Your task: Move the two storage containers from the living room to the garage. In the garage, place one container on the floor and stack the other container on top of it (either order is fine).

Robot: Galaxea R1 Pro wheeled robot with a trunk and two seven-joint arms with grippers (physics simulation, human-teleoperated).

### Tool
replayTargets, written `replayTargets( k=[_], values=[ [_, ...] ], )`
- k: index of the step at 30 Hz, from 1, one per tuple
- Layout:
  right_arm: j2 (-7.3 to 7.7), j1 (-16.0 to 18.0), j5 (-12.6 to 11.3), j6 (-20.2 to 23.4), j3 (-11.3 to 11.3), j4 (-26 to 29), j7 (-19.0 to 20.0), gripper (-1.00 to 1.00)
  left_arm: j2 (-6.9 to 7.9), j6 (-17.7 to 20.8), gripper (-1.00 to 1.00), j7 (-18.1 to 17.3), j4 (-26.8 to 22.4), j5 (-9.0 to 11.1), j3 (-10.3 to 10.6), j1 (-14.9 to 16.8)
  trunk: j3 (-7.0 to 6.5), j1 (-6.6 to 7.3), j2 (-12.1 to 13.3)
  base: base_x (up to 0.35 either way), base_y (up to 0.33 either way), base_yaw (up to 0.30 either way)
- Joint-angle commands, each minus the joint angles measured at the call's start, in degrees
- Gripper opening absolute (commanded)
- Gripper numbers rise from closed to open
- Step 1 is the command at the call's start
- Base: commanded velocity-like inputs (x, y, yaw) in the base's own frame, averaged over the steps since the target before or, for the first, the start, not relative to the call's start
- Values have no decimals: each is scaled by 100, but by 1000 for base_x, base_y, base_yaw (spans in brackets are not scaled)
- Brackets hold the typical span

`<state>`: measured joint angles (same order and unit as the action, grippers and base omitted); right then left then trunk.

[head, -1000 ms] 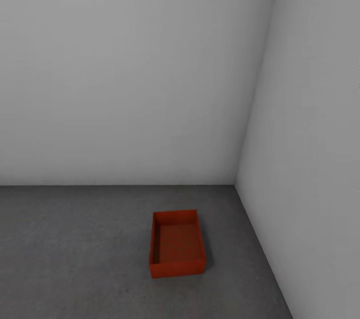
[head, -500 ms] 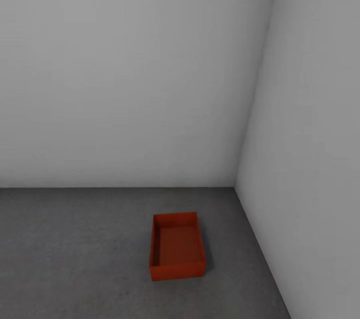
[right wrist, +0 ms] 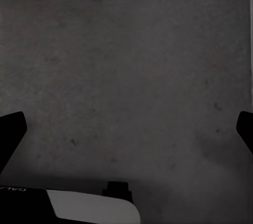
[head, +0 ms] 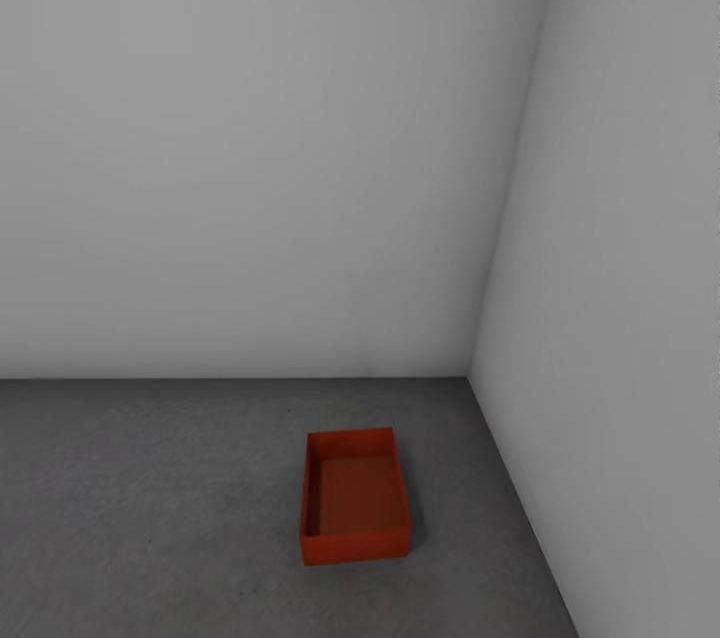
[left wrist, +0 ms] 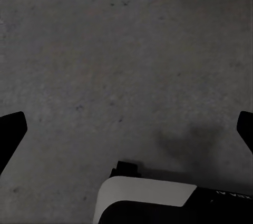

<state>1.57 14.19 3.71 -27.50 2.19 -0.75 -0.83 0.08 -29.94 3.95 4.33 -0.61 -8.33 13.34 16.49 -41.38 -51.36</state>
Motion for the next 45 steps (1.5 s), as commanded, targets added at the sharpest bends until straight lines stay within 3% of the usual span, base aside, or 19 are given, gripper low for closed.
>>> replayTargets(
  k=[1, 10, 21, 45],
  values=[
    [0, 5, 26, -19, 17, -8, -7, 100, 1, -39, 100, 10, 24, -9, -20, 10, -20, 22, 36, 0, 0, 0],
    [1, 5, 27, -19, 18, -6, -5, 100, 1, -40, 100, 10, 24, -9, -20, 10, -249, 220, 397, -19, 0, 0],
    [0, 5, 25, -19, 18, -6, -5, 100, 1, -43, 100, 10, 24, -9, -20, 10, -451, 461, 839, -267, 0, 0],
    [-1, 5, 25, -19, 18, -4, -5, 100, -39, -56, 100, 10, 24, -8, -20, 10, -527, 461, 839, -11, 0, 0]
  ],
)
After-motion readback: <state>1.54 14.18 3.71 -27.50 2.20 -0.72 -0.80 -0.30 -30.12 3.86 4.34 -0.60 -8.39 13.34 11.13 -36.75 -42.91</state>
